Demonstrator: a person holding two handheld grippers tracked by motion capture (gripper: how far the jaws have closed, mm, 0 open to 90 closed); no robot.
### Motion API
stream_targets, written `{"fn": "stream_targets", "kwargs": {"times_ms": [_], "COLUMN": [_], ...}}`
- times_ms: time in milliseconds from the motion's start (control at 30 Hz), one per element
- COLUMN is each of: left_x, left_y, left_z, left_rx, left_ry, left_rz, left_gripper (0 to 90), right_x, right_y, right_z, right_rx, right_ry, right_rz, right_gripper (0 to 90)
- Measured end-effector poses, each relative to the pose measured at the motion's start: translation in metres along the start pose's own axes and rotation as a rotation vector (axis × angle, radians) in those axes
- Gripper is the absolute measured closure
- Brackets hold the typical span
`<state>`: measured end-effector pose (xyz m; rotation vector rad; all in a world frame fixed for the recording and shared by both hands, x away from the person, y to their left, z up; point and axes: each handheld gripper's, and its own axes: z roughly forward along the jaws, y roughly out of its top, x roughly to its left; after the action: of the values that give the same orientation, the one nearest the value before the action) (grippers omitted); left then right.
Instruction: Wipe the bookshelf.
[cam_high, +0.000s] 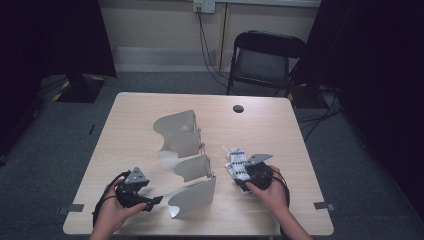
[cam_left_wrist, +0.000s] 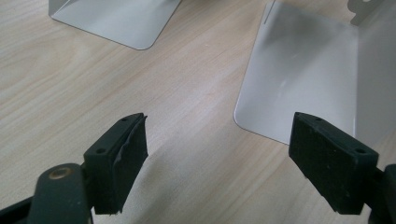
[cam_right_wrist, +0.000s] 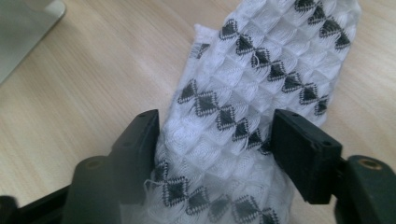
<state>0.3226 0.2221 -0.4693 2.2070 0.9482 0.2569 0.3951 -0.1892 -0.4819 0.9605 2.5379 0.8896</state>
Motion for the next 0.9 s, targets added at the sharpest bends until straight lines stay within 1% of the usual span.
{"fn": "stream_targets", "kwargs": {"times_ms": [33,133,167,200,233,267,300,333,367,400,433,467,500,533,633,700,733,767,800,900], "left_x": [0.000,0.001,0.000,0.000,0.000,0.001,0.000,0.000,0.001,0.001,0.000,-0.001,-0.001,-0.001,-0.002,-0.002,-0.002,-0.002,-0.003,-0.004], "left_y": [0.000,0.000,0.000,0.000,0.000,0.000,0.000,0.000,0.000,0.000,0.000,0.001,0.001,0.001,0.002,0.003,0.003,0.004,0.005,0.007], "left_z": [0.000,-0.001,-0.001,-0.001,-0.001,-0.001,0.000,0.001,0.001,0.002,0.002,0.004,0.004,0.004,0.005,0.003,0.002,0.001,0.000,-0.001], "left_rx": [-0.005,-0.009,-0.013,-0.014,-0.013,-0.008,-0.007,-0.007,0.004,0.003,0.015,0.010,0.010,0.017,0.016,0.015,0.005,-0.004,-0.011,-0.014], "left_ry": [-0.004,0.001,-0.009,-0.013,-0.011,-0.005,-0.010,-0.009,-0.004,-0.006,0.002,0.000,-0.006,-0.006,-0.009,-0.006,-0.005,-0.001,-0.002,0.003], "left_rz": [0.001,0.010,0.002,0.005,0.007,0.012,0.001,0.001,0.010,0.008,0.020,0.013,0.015,0.029,0.032,0.041,0.032,0.032,0.021,0.033], "left_gripper": [19.3,19.4,19.4,19.4,19.4,19.4,19.7,19.9,19.9,19.9,19.9,20.0,20.3,20.6,20.6,20.5,20.5,20.6,20.6,20.6], "right_x": [0.001,0.000,-0.002,-0.002,-0.004,-0.006,-0.008,-0.011,-0.013,-0.015,-0.015,-0.015,-0.014,-0.013,-0.011,-0.007,-0.006,-0.004,-0.001,0.004], "right_y": [0.001,0.001,0.001,0.001,0.001,0.000,0.000,-0.001,-0.001,-0.001,-0.001,0.001,0.004,0.005,0.011,0.017,0.019,0.022,0.025,0.033], "right_z": [0.000,-0.001,-0.002,-0.002,-0.002,-0.003,-0.003,-0.004,-0.004,-0.004,-0.003,-0.003,-0.003,-0.003,-0.002,-0.004,-0.005,-0.006,-0.008,-0.012], "right_rx": [0.006,0.005,0.002,0.000,-0.005,-0.012,-0.016,-0.021,-0.027,-0.029,-0.030,-0.019,-0.008,-0.004,0.001,-0.007,-0.010,-0.017,-0.025,-0.042], "right_ry": [-0.004,-0.018,-0.019,-0.022,-0.018,-0.009,-0.006,0.002,0.013,0.022,0.028,0.029,0.030,0.037,0.062,0.080,0.089,0.102,0.110,0.129], "right_rz": [0.001,0.030,0.037,0.042,0.049,0.066,0.082,0.093,0.111,0.124,0.127,0.108,0.098,0.093,0.081,0.063,0.061,0.054,0.045,0.027], "right_gripper": [34.8,44.6,48.2,52.1,54.5,59.4,62.6,68.3,70.4,71.9,72.6,73.8,74.5,75.0,75.7,75.7,75.7,75.7,75.7,75.7]}}
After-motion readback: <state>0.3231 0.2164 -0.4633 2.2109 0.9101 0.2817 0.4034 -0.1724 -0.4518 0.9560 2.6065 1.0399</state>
